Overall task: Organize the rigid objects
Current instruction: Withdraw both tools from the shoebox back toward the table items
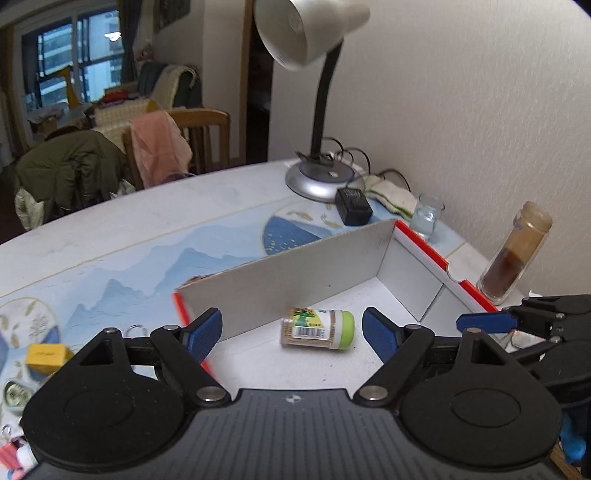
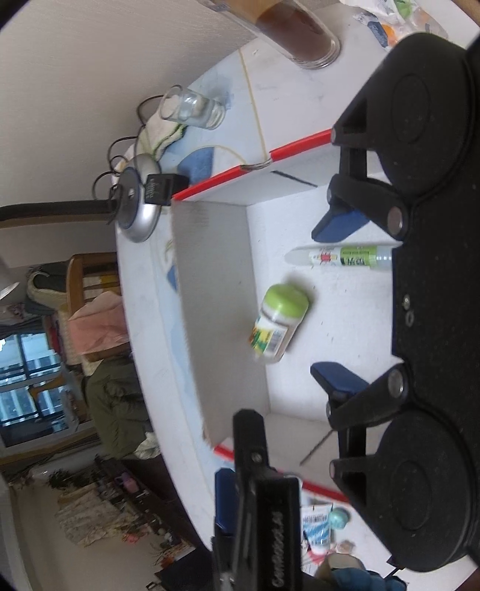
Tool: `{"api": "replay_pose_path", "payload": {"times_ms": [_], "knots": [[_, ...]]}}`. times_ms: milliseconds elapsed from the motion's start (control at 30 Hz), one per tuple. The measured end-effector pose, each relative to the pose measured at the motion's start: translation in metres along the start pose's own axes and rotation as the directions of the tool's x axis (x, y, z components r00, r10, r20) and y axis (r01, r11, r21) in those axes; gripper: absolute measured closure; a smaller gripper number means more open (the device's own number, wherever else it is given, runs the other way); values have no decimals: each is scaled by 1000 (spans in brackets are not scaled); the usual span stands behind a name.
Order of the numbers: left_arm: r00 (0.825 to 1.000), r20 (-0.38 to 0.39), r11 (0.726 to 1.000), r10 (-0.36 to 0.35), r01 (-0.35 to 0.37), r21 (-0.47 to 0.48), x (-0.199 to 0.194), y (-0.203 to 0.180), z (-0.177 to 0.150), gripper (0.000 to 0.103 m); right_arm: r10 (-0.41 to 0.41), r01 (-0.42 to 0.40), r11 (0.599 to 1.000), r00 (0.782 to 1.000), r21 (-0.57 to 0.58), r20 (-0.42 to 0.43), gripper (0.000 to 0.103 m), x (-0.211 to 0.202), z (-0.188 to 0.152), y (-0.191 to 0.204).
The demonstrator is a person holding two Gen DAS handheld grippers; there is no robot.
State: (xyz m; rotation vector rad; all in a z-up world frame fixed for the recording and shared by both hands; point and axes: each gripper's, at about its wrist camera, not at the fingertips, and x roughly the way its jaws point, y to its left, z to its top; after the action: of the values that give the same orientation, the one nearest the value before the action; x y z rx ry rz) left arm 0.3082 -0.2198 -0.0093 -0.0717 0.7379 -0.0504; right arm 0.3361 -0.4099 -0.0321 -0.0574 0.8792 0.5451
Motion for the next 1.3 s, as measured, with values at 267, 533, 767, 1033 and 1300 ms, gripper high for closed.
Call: {"api": "replay_pose_path", "payload": {"times_ms": [267,533,767,1033,1300], "knots": [[996,69,997,61,-58,-55,-52,22,-26,19,44,-42,999,996,-28,77,14,-30,-5,20],[987,105,986,123,-109,-127,-102,56,-58,16,107,-100,993,988,-67,115,4,-50,-16,52],[983,123,980,137,-117,-161,-133,93,-84,1,135,-125,988,984,-88,117,1,-54,-23,93],[977,126,975,171,-150,-162,-156,141,-113,0,156,-148,986,983,-83,97,1,-47,-28,139],[978,86,968,191,-174,-179,-163,194,-146,0,171,-165,981,984,-104,52,1,-31,-32,193]]}}
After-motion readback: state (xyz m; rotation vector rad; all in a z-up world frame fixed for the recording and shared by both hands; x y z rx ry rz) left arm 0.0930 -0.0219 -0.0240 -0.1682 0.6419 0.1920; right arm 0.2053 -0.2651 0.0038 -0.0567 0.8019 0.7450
